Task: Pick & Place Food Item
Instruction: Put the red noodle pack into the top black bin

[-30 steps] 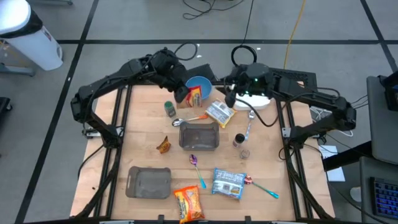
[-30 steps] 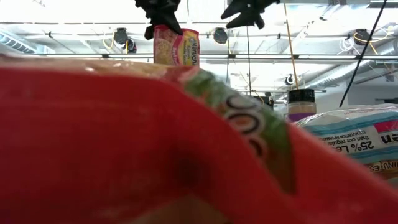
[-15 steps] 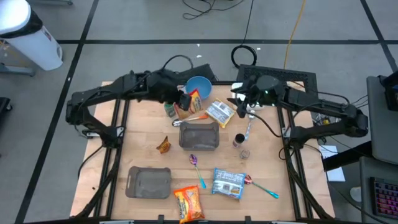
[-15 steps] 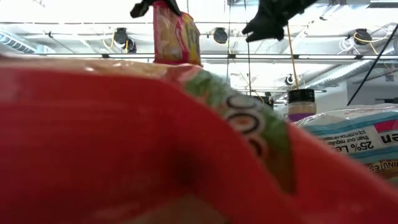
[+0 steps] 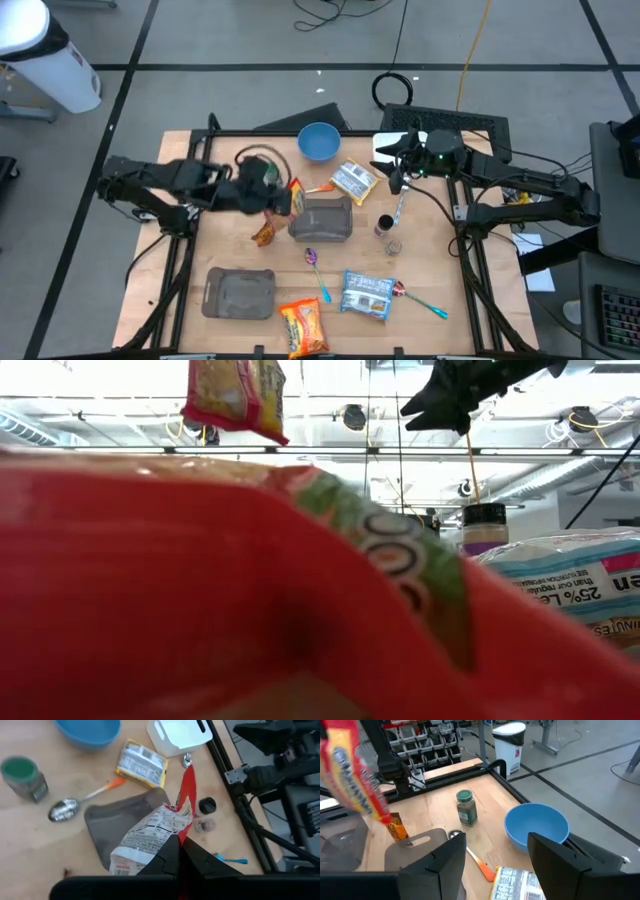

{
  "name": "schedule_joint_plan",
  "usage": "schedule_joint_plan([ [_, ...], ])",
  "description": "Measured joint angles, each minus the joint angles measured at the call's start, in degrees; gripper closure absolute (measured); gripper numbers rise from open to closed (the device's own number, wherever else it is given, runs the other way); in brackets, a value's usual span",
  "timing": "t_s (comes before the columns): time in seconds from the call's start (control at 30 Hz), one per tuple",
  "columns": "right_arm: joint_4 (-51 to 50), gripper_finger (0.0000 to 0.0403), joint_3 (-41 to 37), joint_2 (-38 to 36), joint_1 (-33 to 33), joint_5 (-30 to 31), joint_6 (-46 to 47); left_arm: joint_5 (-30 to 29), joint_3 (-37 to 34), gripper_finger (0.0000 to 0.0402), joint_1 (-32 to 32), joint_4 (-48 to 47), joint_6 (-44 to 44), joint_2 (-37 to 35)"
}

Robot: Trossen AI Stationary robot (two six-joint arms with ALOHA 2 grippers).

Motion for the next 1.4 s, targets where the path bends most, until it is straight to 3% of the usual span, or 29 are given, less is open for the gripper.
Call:
schedule_joint_plan([
  [0.33, 1.3, 0.0195, 0.0, 0.5, 0.0, 0.0, 0.0, -11.5, 0.0, 0.0401, -9.5, -6.1, -19.0, 1.3],
  [0.7, 1.2, 0.0195, 0.0, 0.5, 0.0, 0.1, 0.5, -12.2, 0.0, 0.0401, -6.2, -4.0, -27.9, 9.0],
  [1.0, 1.4, 0.0195, -0.2, 0.5, 0.0, 0.0, 1.0, -23.1, 0.0, 0.0401, -5.8, 0.6, -33.8, 11.3],
  [1.4, 1.6, 0.0195, -3.4, 0.5, 0.0, 0.0, 1.7, -22.7, 0.0, 0.0401, -2.1, 0.4, -37.6, 15.7],
])
